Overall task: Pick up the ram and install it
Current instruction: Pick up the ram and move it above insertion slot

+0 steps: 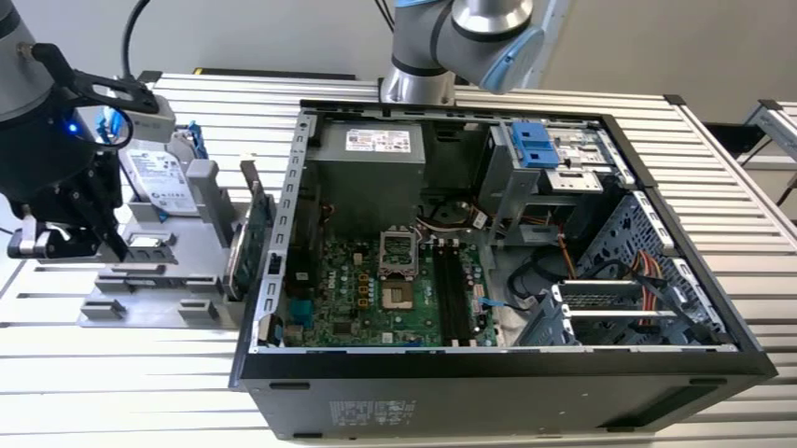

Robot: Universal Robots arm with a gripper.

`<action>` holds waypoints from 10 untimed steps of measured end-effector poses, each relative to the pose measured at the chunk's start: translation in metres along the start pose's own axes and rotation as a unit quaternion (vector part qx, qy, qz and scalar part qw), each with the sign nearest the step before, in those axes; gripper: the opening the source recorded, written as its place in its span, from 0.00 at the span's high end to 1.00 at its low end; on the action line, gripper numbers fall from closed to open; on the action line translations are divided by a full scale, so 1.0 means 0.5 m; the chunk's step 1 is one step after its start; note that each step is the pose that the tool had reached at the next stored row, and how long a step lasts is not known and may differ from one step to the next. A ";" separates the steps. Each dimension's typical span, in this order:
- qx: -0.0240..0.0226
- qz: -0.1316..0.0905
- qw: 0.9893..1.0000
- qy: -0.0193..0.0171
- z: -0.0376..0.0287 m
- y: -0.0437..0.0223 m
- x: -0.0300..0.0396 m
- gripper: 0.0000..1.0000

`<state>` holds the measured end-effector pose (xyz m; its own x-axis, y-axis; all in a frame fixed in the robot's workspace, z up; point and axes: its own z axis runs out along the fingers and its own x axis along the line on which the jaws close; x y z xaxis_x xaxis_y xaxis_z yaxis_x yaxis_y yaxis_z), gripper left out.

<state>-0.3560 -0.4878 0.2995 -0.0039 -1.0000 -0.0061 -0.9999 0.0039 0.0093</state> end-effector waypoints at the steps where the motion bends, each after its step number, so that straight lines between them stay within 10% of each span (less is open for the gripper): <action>1: 0.000 0.000 1.000 0.000 0.000 0.000 0.000 1.00; 10: 0.000 0.000 1.000 0.000 -0.005 0.000 0.000 1.00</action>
<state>-0.3560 -0.4878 0.3022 -0.0043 -1.0000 -0.0059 -0.9999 0.0042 0.0095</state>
